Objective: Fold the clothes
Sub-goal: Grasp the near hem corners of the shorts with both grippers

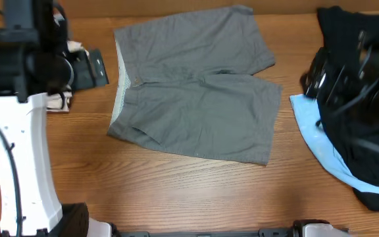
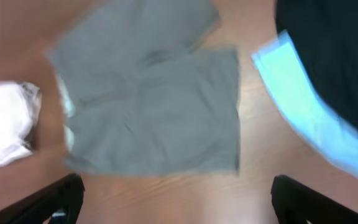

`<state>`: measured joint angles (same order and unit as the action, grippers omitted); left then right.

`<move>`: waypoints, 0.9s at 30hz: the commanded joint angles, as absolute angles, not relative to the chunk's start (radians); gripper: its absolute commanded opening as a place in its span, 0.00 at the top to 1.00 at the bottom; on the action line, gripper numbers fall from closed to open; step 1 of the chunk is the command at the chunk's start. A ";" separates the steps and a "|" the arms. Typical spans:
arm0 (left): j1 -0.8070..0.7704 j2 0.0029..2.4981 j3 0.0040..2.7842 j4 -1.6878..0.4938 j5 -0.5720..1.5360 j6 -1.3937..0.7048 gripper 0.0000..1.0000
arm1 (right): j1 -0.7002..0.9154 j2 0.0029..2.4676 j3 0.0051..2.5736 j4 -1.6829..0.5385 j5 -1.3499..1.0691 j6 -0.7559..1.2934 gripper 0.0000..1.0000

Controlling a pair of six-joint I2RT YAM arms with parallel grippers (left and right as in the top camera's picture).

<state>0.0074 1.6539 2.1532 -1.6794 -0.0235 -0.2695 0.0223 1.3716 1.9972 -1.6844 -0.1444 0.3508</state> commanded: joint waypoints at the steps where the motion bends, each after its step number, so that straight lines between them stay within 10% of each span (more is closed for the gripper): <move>1: 0.005 1.638 1.888 -1.641 -0.060 -0.395 0.00 | 0.078 1.284 1.730 -1.646 -0.082 0.474 0.00; 14: 0.006 1.639 1.131 -1.035 0.025 -0.963 0.04 | 0.108 1.318 1.049 -1.169 -0.189 0.600 0.01; 27: 0.006 1.674 0.899 -0.480 -0.081 -1.077 0.00 | 0.175 1.353 0.971 -1.024 -0.185 0.543 0.11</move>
